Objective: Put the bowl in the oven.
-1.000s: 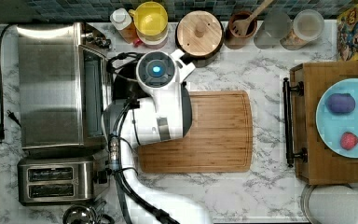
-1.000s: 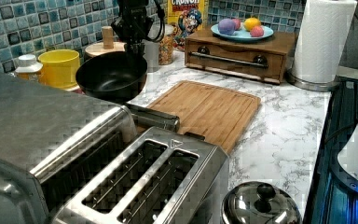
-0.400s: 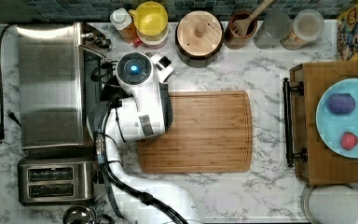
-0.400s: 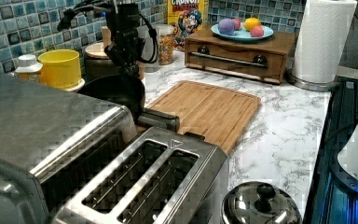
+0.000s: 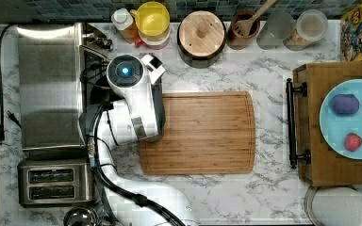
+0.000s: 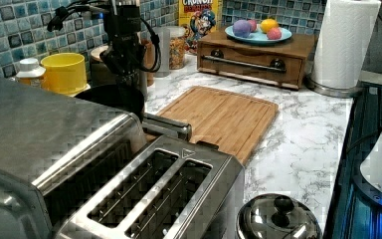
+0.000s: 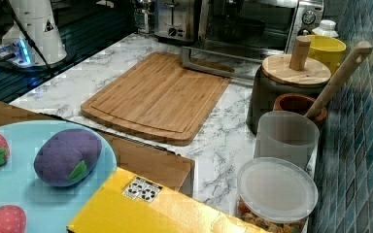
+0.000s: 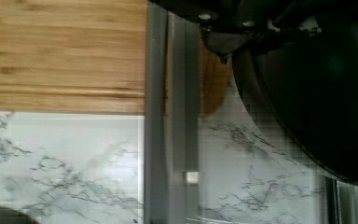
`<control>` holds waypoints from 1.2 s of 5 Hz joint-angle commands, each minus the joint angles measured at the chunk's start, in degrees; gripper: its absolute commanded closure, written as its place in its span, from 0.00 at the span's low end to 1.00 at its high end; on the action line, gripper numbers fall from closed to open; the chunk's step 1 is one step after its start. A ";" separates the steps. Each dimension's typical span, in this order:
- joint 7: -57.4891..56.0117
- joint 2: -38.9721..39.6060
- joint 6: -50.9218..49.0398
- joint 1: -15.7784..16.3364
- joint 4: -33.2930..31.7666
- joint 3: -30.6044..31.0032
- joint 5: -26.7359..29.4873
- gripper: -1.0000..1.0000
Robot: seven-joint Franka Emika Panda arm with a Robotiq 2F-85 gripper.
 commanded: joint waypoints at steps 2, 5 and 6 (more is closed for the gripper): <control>5.73 7.40 1.50 2.60 14.77 2.68 12.33 1.00; 1.35 4.85 11.05 2.07 6.63 6.30 17.91 1.00; 2.12 7.04 8.56 2.64 7.83 7.18 18.63 1.00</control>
